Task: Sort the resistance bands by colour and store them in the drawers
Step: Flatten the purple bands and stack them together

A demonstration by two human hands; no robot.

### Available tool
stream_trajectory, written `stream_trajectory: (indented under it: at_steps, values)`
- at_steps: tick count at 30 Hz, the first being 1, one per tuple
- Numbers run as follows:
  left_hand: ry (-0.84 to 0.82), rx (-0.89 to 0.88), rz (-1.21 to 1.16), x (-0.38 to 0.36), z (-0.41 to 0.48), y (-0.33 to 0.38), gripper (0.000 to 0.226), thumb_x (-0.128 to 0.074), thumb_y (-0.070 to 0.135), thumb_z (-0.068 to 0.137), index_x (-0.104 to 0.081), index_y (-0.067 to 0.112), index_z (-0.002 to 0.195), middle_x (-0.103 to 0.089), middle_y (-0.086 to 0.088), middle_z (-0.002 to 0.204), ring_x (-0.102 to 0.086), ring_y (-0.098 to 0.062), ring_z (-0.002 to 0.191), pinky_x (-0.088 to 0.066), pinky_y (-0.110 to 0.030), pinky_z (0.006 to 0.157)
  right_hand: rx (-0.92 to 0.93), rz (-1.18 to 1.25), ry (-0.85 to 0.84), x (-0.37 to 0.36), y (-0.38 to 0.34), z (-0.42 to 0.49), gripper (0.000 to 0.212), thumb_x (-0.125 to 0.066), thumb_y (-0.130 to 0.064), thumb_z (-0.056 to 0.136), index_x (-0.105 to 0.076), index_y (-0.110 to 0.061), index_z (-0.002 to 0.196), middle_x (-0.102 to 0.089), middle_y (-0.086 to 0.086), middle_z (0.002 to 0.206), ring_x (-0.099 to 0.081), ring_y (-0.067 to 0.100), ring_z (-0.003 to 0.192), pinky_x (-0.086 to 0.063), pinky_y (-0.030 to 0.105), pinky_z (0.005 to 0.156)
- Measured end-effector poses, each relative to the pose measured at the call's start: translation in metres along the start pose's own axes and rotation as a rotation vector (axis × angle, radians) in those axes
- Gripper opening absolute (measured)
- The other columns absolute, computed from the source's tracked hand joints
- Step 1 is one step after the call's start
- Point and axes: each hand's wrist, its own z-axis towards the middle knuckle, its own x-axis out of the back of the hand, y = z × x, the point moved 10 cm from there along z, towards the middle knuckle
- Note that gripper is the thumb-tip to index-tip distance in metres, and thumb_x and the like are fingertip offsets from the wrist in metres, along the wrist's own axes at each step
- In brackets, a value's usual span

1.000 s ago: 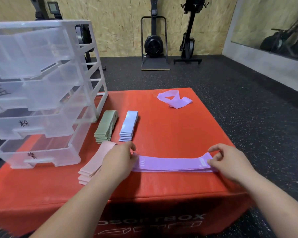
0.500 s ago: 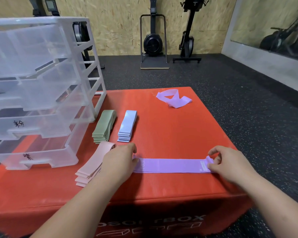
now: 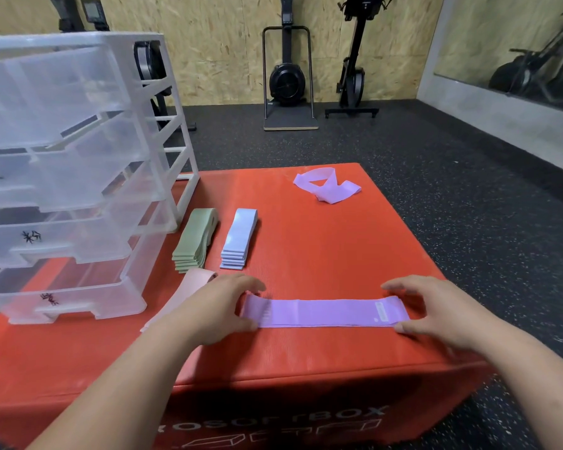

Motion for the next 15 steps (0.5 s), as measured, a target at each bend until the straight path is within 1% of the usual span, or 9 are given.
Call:
stream_trajectory:
  at_steps: [2,3,5,7,12,14,15]
  values:
    - [0.007,-0.004,0.029,0.0006,-0.0002,-0.0003,0.064,-0.087,0.044,0.076,-0.063,0.037,0.135,-0.063,0.022,0.129,-0.058,0.0,0.111,-0.035,-0.016,0.089,0.015,-0.007,0.004,-0.0007,0.0008,0.0017,0.069,-0.093,-0.04,0.068,-0.062,-0.048,0.129,-0.062,-0.032,0.127,-0.058,-0.006,0.118,-0.043,0.019,0.108]
    - [0.012,-0.006,0.039,0.0017,-0.0003,0.0002,0.061,-0.087,0.043,0.077,-0.064,0.037,0.133,-0.064,0.022,0.126,-0.058,-0.002,0.113,-0.035,-0.016,0.088,0.019,0.0,0.009,0.0004,0.0012,0.0024,0.066,-0.093,-0.038,0.069,-0.064,-0.047,0.128,-0.063,-0.032,0.124,-0.059,-0.008,0.115,-0.043,0.015,0.105]
    - [0.015,-0.013,0.045,0.003,-0.0001,0.0011,0.055,-0.087,0.043,0.075,-0.067,0.038,0.125,-0.065,0.023,0.118,-0.058,-0.001,0.106,-0.033,-0.01,0.084,0.021,0.009,0.008,0.0019,0.0018,0.0036,0.063,-0.094,-0.037,0.069,-0.067,-0.045,0.124,-0.066,-0.031,0.12,-0.061,-0.011,0.111,-0.041,0.007,0.098]
    - [0.011,-0.014,0.058,0.0036,0.0003,0.0007,0.051,-0.088,0.046,0.073,-0.068,0.04,0.12,-0.065,0.024,0.111,-0.056,0.002,0.098,-0.033,-0.006,0.082,0.02,0.015,-0.004,0.0021,0.0024,0.004,0.062,-0.094,-0.037,0.068,-0.067,-0.046,0.122,-0.066,-0.032,0.118,-0.061,-0.012,0.109,-0.039,0.002,0.095]
    - [0.009,-0.02,0.121,0.0067,0.0004,0.0022,0.05,-0.087,0.054,0.071,-0.068,0.043,0.116,-0.061,0.026,0.104,-0.052,0.002,0.089,-0.032,-0.005,0.077,0.022,0.009,-0.013,0.002,0.0036,0.0053,0.063,-0.095,-0.039,0.066,-0.066,-0.048,0.121,-0.065,-0.034,0.117,-0.059,-0.016,0.108,-0.038,0.001,0.093]
    - [0.003,-0.033,0.109,0.0045,0.0012,0.0014,0.055,-0.086,0.058,0.069,-0.067,0.044,0.119,-0.059,0.028,0.104,-0.052,0.003,0.092,-0.033,-0.006,0.079,0.027,0.01,-0.024,0.0019,0.0029,0.0057,0.064,-0.094,-0.041,0.064,-0.065,-0.049,0.121,-0.063,-0.035,0.117,-0.058,-0.017,0.11,-0.039,0.002,0.094]
    - [-0.005,-0.027,0.079,0.0017,0.0023,-0.0013,0.06,-0.085,0.062,0.068,-0.066,0.044,0.122,-0.059,0.028,0.107,-0.053,0.002,0.097,-0.036,-0.007,0.083,0.033,0.008,-0.029,0.0017,0.0022,0.0062,0.066,-0.094,-0.045,0.063,-0.064,-0.05,0.122,-0.061,-0.036,0.119,-0.057,-0.017,0.111,-0.04,0.004,0.097]
